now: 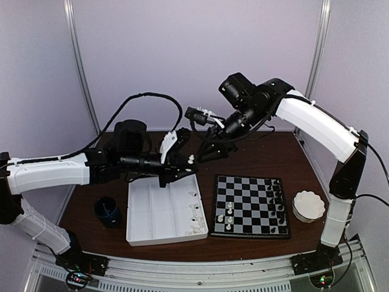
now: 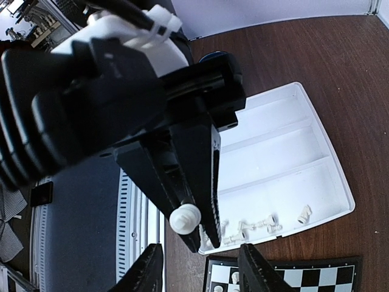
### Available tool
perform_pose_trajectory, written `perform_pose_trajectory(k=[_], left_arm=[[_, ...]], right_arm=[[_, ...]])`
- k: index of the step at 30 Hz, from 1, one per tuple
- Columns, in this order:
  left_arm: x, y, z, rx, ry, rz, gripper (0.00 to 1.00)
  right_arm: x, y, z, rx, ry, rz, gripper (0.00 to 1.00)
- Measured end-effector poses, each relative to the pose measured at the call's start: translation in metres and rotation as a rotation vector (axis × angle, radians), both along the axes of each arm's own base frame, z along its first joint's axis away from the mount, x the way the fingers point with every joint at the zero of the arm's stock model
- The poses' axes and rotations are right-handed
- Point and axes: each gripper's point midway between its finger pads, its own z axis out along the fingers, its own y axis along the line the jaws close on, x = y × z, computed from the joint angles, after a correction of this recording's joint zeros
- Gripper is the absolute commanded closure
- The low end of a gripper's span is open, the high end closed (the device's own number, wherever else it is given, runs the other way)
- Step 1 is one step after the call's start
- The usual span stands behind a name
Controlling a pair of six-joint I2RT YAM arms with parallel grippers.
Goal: Set up the chess pieces on the board
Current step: Pass from the left arm to the right
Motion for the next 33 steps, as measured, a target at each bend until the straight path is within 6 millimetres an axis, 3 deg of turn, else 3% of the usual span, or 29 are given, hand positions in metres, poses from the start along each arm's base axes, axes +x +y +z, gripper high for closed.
perform_pose_trajectory(k=[16,22,31,33], left_arm=[[-0.001,-0.005,0.003,-0.019,0.002,-0.012,0.96],[-0.004,-0.005,0.002,-0.021,0.014,-0.022,0.96],[-0.002,-0.005,0.001,-0.022,0.042,-0.009,0.96],[-0.002,-0.004,0.001,-0.022,0.047,-0.006,0.91]], right_arm=[[-0.009,0.015,-0.001,0.018,0.078,0.006,0.64],[-0.011,0.021,-0.006,0.012,0.103,0.009,0.8],[-0.009,0.021,-0.003,0.015,0.083,0.004,0.93],[-0.008,0.021,-0.003,0.014,0.079,0.003,0.97]])
